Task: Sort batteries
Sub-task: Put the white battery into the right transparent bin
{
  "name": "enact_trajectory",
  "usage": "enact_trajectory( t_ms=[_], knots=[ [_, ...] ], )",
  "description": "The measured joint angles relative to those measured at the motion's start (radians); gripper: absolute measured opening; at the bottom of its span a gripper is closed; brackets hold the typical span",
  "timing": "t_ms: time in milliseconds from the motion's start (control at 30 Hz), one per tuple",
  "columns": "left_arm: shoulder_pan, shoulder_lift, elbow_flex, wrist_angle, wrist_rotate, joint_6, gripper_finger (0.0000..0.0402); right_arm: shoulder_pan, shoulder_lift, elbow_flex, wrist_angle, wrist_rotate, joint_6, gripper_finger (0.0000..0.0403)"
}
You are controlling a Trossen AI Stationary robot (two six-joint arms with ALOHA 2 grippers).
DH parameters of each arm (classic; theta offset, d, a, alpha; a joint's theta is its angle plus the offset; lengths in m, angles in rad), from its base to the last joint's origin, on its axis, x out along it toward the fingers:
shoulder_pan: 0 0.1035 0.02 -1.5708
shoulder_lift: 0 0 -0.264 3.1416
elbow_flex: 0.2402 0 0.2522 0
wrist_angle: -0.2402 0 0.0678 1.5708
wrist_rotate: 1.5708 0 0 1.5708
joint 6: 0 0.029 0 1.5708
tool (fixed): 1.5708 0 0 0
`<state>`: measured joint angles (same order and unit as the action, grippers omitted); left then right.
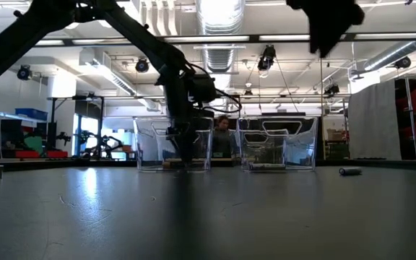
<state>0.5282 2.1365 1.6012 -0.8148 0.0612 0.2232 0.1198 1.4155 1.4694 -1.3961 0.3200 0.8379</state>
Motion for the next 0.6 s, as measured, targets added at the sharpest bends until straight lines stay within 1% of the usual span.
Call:
enact_trajectory(
  t_ms=[133, 200, 300, 433, 600],
  knots=[
    [0.0, -0.033, 0.0, -0.013, 0.0, -0.014, 0.016, 0.056, 0.0, -0.175, 0.018, -0.018, 0.0, 0.021],
    [-0.001, -0.046, 0.0, -0.028, 0.014, -0.035, 0.0163, 0.07, 0.0, -0.256, 0.066, -0.062, -0.026, 0.021],
    [-0.002, -0.08, 0.0, -0.051, 0.049, -0.07, 0.0164, 0.083, 0.0, -0.361, 0.158, -0.138, -0.129, 0.0208],
    [-0.002, -0.13, 0.0, -0.06, 0.059, -0.124, 0.0164, 0.079, -0.005, -0.48, 0.288, -0.168, -0.278, 0.0211],
    [-0.007, -0.217, -0.002, -0.063, 0.059, -0.174, 0.0164, 0.062, -0.005, -0.59, 0.419, -0.17, -0.421, 0.0211]
  ],
)
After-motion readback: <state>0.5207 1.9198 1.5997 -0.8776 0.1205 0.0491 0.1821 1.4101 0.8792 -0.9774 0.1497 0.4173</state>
